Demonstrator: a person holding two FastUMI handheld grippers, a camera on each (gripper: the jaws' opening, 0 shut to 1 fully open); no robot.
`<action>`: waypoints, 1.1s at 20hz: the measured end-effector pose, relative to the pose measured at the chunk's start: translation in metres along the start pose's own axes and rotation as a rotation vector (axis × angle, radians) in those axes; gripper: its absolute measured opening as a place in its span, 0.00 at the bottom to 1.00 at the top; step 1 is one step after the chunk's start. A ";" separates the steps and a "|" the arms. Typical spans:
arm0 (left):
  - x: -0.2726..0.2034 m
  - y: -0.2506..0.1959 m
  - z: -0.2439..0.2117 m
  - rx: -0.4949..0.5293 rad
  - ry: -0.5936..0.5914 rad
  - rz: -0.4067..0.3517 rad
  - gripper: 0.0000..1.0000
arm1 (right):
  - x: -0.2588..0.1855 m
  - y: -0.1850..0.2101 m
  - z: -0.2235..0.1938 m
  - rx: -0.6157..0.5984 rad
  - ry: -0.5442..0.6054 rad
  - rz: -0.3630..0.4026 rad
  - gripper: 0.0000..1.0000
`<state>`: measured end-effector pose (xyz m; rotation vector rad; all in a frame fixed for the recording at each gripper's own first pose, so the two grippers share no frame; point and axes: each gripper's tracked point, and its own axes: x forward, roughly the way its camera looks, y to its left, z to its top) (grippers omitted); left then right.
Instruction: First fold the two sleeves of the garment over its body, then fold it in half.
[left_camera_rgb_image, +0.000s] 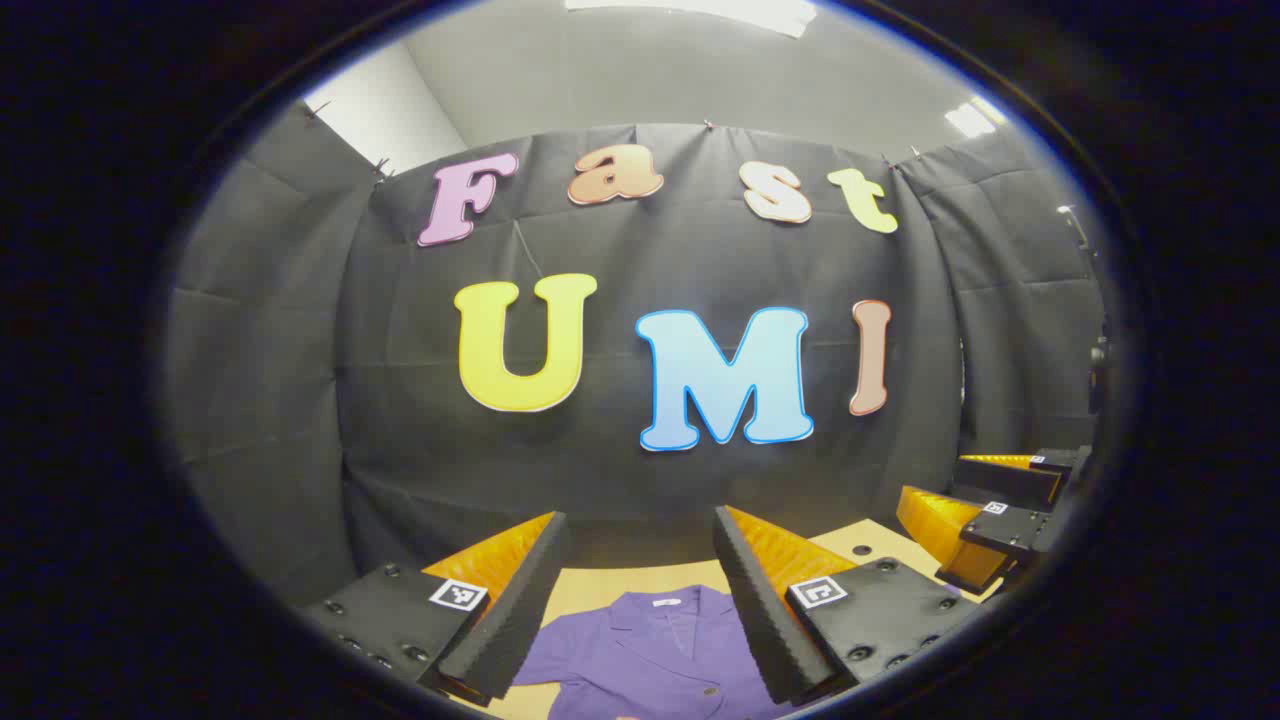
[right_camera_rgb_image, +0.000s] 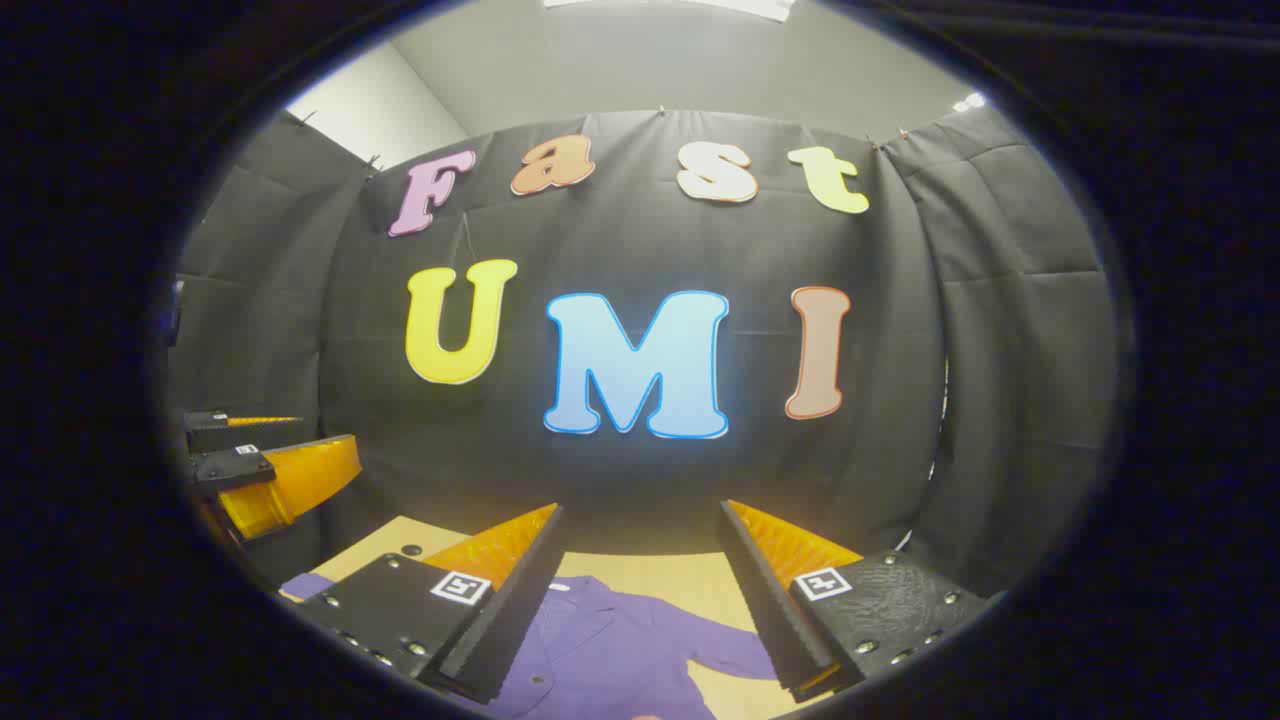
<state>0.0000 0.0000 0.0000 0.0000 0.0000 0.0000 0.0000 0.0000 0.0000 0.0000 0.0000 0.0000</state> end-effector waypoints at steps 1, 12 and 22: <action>0.005 0.000 -0.002 -0.004 0.004 -0.001 0.93 | 0.005 0.000 -0.001 0.002 0.005 0.001 0.95; 0.043 0.004 -0.011 0.025 0.018 0.016 0.93 | 0.060 -0.045 -0.035 -0.027 0.069 -0.085 0.95; 0.051 0.012 -0.017 0.030 0.028 0.036 0.93 | 0.092 -0.138 -0.136 -0.023 0.250 -0.247 0.95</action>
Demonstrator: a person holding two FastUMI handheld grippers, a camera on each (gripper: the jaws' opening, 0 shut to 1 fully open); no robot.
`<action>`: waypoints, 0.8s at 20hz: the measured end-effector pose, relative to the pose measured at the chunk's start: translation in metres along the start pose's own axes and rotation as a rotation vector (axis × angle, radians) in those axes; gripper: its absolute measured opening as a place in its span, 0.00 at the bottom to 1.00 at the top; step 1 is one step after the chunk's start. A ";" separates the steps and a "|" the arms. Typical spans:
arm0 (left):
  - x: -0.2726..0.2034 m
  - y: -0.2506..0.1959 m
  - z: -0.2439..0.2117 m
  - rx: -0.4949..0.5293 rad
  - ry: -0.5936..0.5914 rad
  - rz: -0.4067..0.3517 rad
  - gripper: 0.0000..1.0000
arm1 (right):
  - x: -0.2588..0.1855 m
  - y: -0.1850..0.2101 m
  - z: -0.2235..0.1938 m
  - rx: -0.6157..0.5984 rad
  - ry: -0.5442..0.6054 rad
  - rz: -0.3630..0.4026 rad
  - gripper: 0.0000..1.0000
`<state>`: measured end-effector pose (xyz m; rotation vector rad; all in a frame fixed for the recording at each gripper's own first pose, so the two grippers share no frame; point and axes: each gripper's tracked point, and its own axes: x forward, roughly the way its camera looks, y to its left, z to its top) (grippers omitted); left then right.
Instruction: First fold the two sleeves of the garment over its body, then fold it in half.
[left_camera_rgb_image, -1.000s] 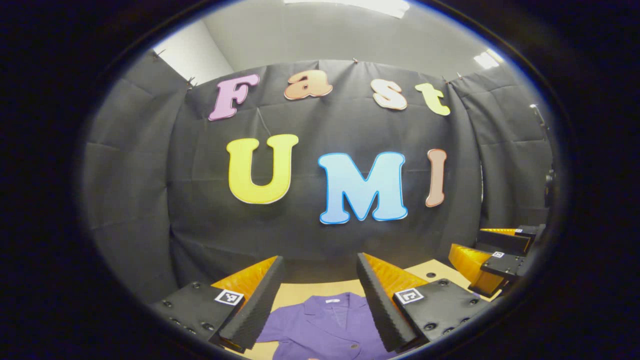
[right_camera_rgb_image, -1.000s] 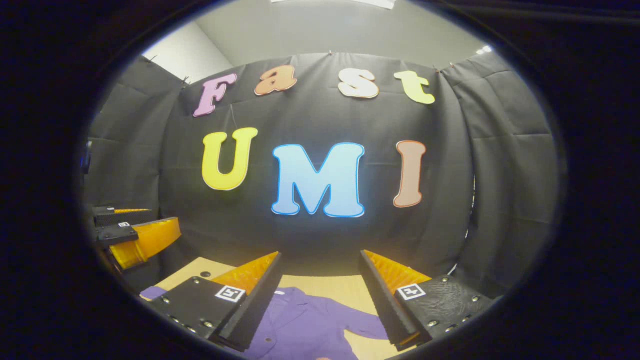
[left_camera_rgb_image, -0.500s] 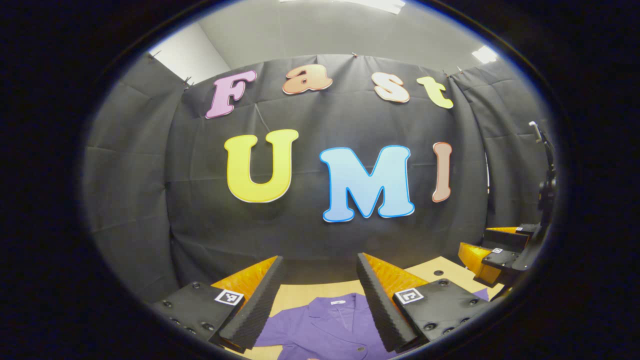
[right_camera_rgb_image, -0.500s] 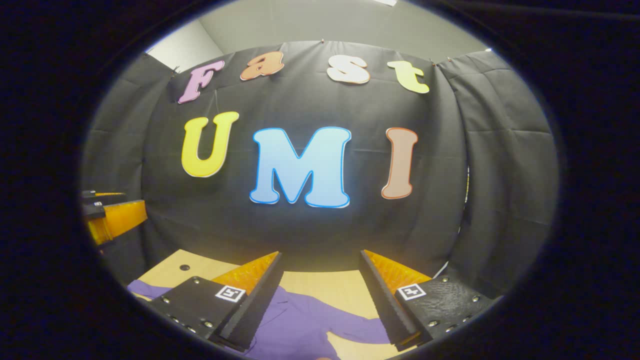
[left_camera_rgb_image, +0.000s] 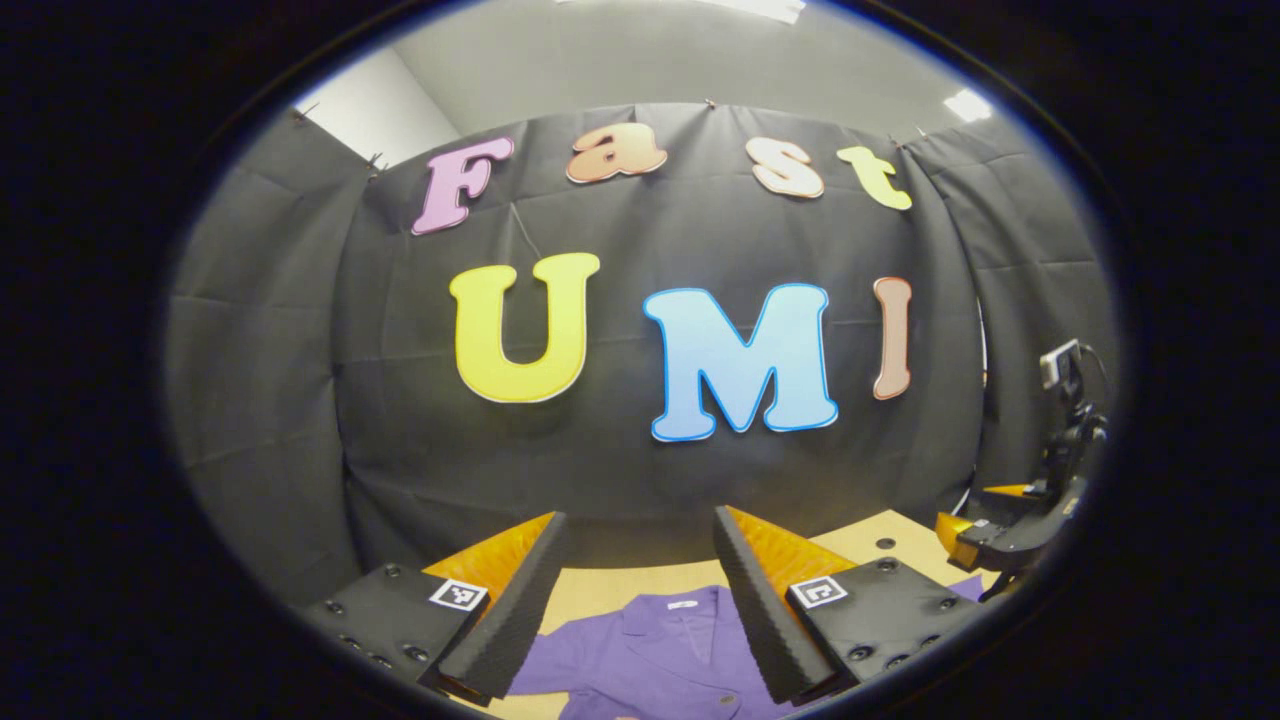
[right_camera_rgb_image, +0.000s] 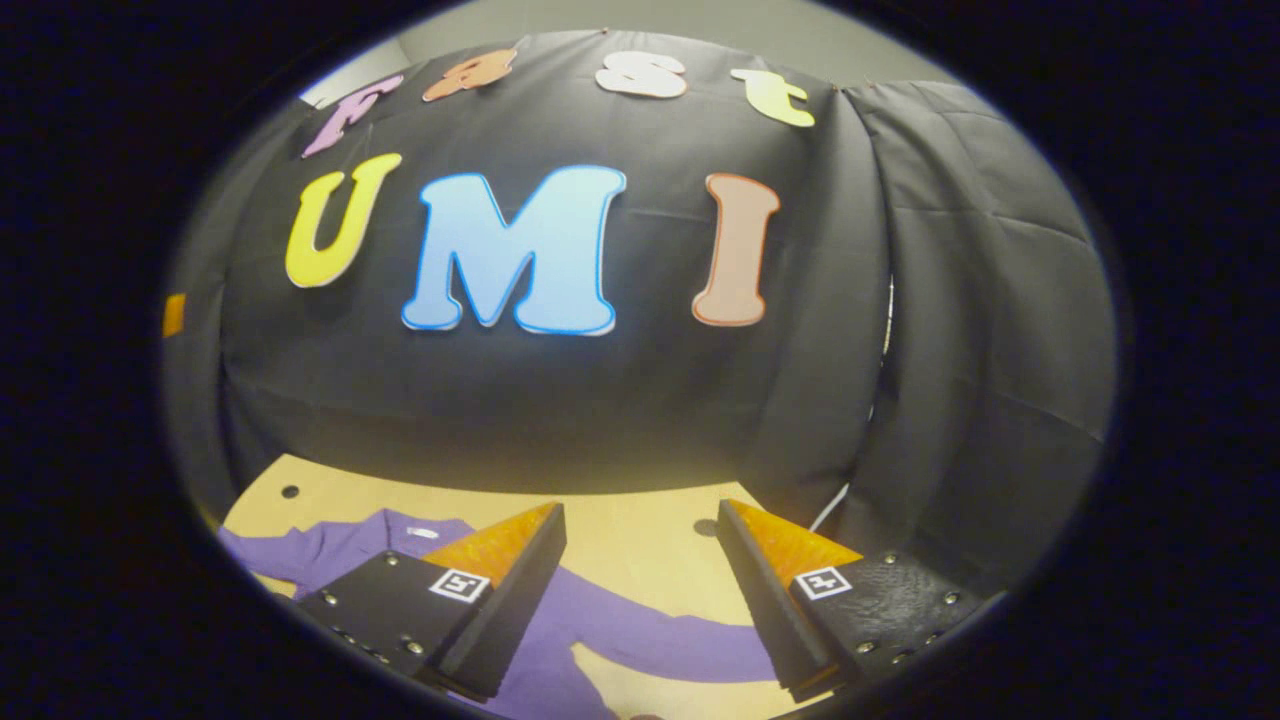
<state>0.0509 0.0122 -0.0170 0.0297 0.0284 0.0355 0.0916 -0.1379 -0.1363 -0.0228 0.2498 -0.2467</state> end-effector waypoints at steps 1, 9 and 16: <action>0.001 0.002 -0.002 0.000 0.003 0.005 0.93 | 0.007 -0.007 -0.014 0.010 0.031 -0.013 0.95; 0.002 0.015 -0.012 -0.003 0.024 0.037 0.93 | 0.043 -0.067 -0.156 0.082 0.304 -0.122 0.95; 0.004 0.021 -0.021 -0.017 0.048 0.051 0.93 | 0.048 -0.086 -0.258 0.141 0.531 -0.173 0.95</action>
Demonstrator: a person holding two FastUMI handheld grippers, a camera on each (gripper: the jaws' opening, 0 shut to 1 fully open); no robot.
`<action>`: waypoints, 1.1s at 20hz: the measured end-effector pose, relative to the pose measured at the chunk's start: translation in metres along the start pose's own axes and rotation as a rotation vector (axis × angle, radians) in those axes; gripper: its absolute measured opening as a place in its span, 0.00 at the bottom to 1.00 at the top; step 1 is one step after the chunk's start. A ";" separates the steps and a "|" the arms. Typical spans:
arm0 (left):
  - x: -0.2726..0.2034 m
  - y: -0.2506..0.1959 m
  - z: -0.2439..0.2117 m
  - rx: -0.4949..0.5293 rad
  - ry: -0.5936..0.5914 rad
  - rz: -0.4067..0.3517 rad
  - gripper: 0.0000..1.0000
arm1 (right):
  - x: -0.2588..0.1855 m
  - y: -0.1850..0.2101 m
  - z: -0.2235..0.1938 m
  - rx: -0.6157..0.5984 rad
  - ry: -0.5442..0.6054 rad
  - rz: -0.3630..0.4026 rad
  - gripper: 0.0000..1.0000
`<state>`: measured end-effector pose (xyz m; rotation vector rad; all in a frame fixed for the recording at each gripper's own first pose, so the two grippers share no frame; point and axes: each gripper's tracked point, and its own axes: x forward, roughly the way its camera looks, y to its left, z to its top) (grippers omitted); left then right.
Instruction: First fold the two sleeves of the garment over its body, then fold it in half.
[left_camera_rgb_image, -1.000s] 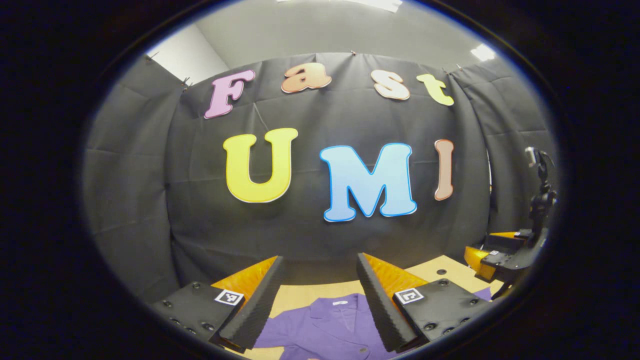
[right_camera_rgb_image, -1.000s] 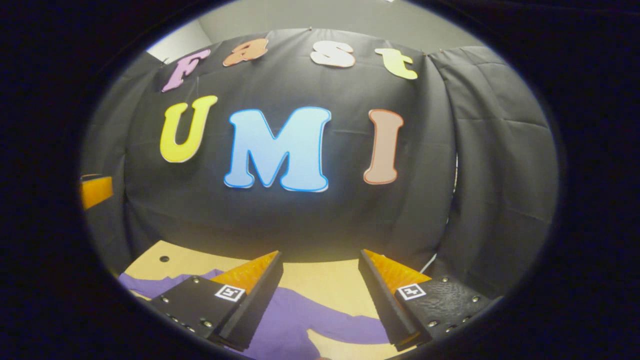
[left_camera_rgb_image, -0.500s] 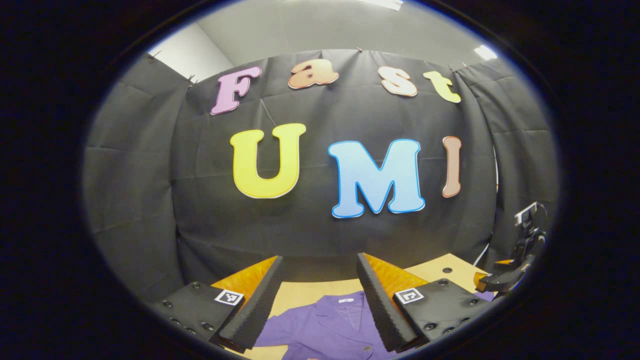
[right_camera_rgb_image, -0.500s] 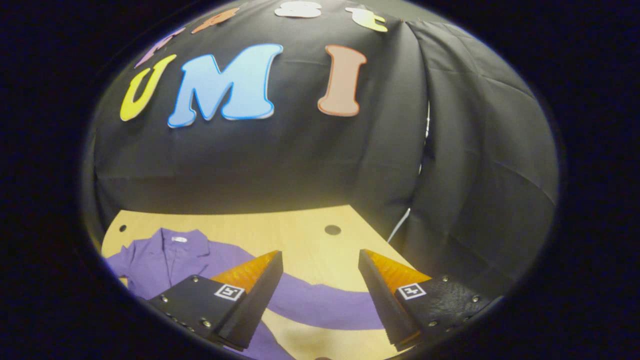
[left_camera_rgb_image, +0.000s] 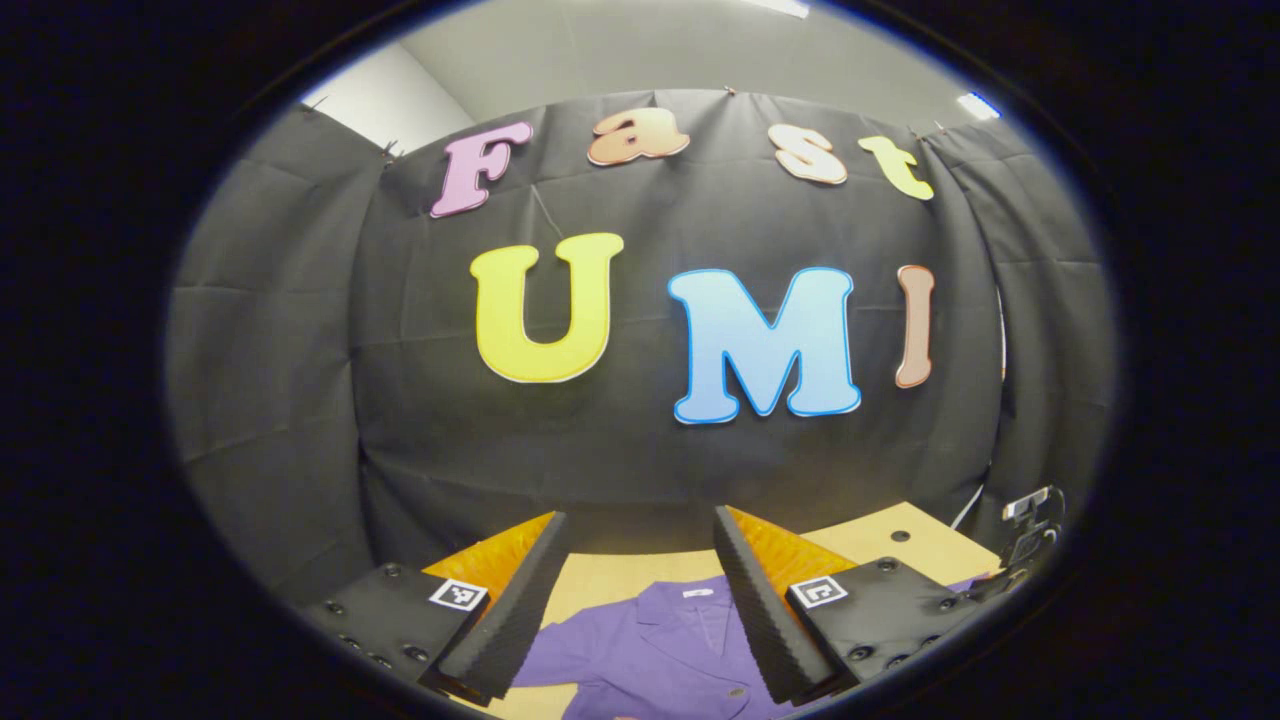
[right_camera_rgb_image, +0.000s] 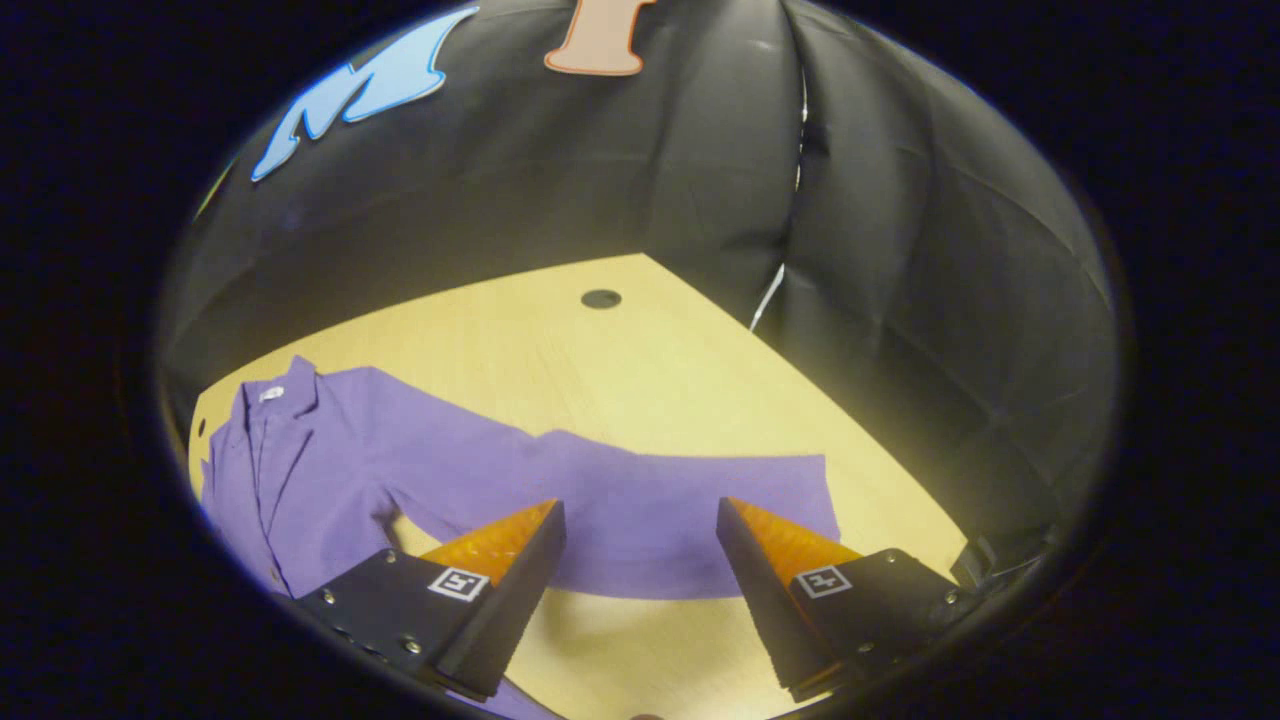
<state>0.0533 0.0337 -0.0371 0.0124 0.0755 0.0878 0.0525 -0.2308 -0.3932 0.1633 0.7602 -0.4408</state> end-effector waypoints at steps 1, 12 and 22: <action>0.000 0.001 -0.002 0.000 0.004 0.003 0.93 | 0.004 -0.001 -0.007 -0.003 0.019 -0.001 0.96; 0.005 0.010 -0.015 -0.021 0.040 0.026 0.93 | 0.017 -0.009 -0.021 0.063 0.121 0.024 0.96; 0.006 0.003 -0.009 -0.002 0.030 0.011 0.93 | 0.021 0.009 -0.016 0.073 0.116 0.099 0.48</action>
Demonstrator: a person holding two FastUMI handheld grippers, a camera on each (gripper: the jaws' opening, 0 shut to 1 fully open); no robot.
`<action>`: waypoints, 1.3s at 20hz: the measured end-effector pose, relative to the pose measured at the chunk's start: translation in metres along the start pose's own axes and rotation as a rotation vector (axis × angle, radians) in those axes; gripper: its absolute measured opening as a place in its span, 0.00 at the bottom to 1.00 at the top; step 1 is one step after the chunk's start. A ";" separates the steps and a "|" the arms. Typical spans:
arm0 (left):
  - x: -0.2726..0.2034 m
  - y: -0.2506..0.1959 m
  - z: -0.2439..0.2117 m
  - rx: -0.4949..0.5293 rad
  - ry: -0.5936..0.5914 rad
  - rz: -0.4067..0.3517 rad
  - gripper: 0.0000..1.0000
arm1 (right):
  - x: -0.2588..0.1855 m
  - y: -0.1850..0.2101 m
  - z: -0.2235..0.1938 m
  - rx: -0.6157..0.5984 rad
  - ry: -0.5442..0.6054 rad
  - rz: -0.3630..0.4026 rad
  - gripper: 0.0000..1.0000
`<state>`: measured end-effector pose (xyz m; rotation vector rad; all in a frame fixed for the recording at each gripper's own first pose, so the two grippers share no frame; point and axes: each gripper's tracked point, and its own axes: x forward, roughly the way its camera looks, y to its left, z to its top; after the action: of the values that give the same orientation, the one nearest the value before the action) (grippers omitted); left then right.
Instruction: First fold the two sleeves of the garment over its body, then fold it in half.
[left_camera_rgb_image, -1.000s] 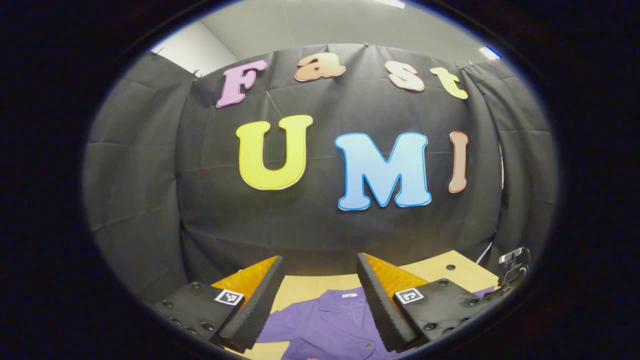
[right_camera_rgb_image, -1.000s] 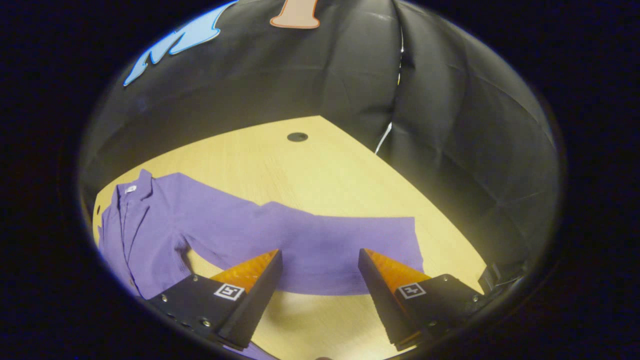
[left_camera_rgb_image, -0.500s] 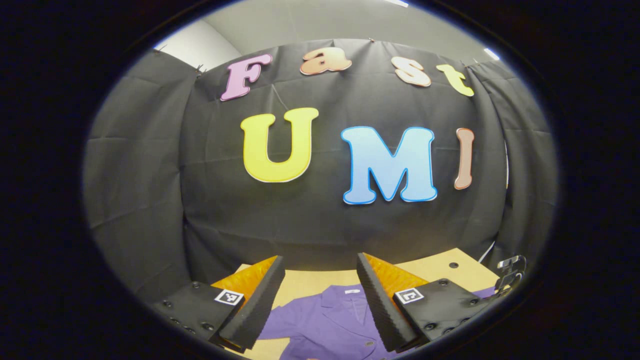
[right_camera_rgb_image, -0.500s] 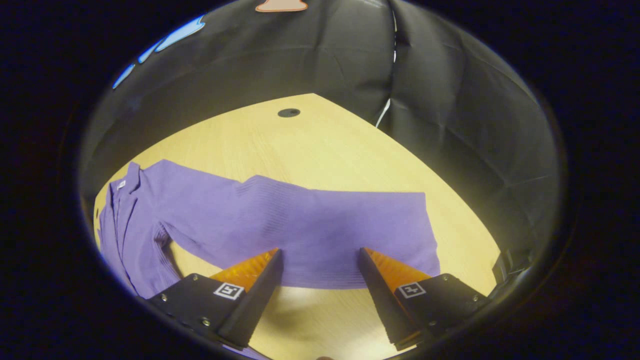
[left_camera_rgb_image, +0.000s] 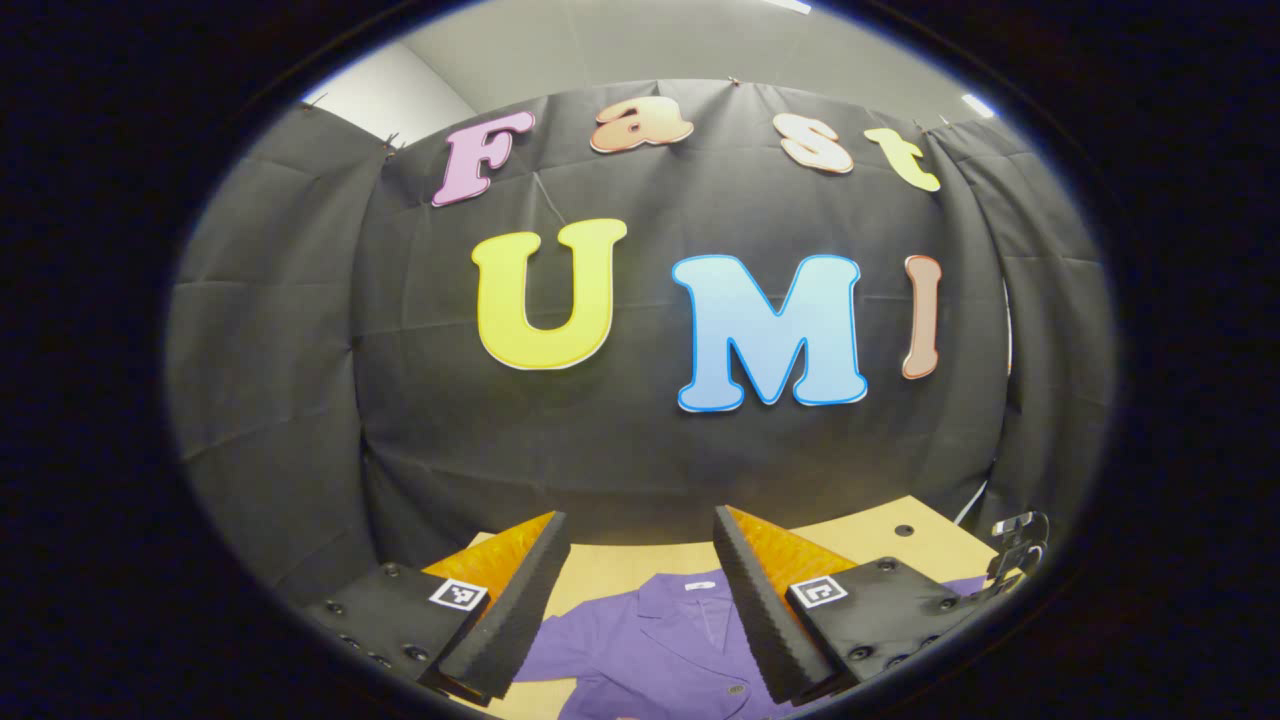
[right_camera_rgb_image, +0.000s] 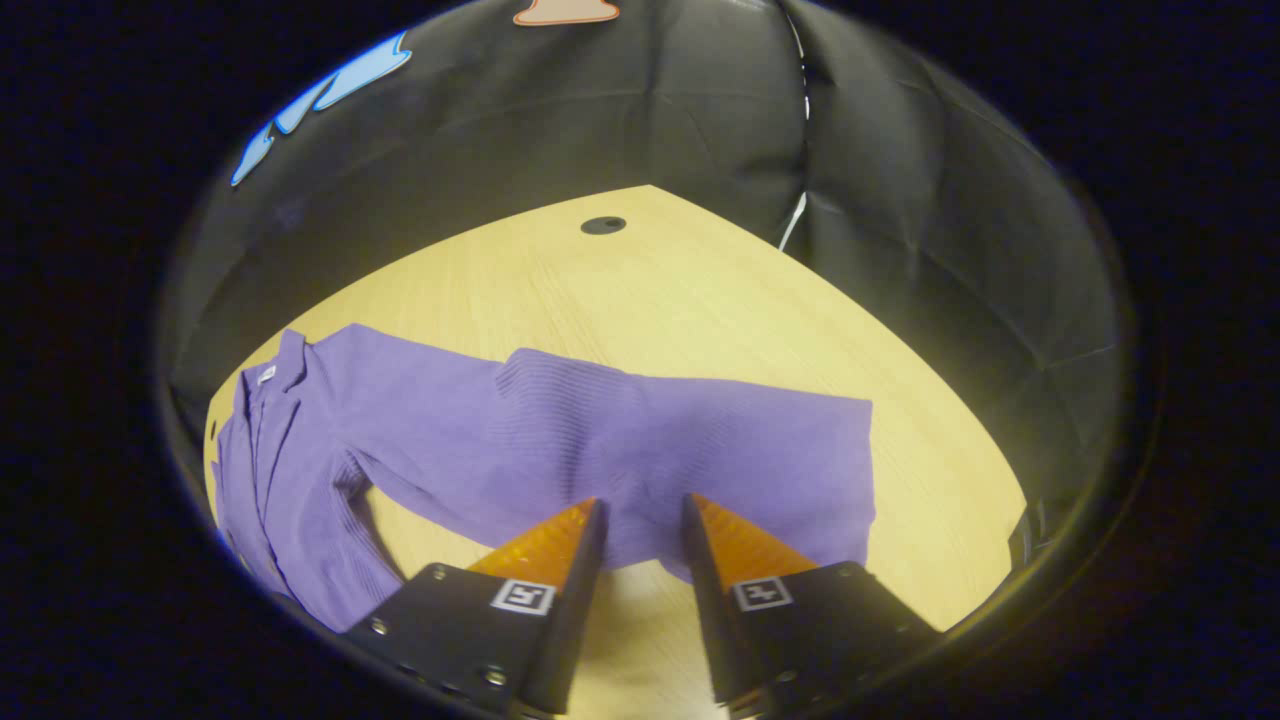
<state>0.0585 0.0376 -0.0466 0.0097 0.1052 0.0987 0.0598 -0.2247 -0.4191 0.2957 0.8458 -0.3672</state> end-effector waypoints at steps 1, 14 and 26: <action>0.000 0.001 -0.001 0.000 0.001 0.002 0.93 | 0.003 0.005 0.000 0.020 0.004 0.029 0.47; -0.015 0.021 -0.009 -0.012 0.008 0.027 0.93 | -0.034 0.041 0.035 0.076 -0.043 0.027 0.02; -0.036 0.071 -0.014 -0.027 -0.004 0.061 0.93 | -0.113 0.234 0.065 -0.144 -0.216 0.293 0.02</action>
<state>0.0147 0.1045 -0.0558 -0.0136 0.1000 0.1613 0.1347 -0.0184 -0.2666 0.2372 0.6018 -0.0621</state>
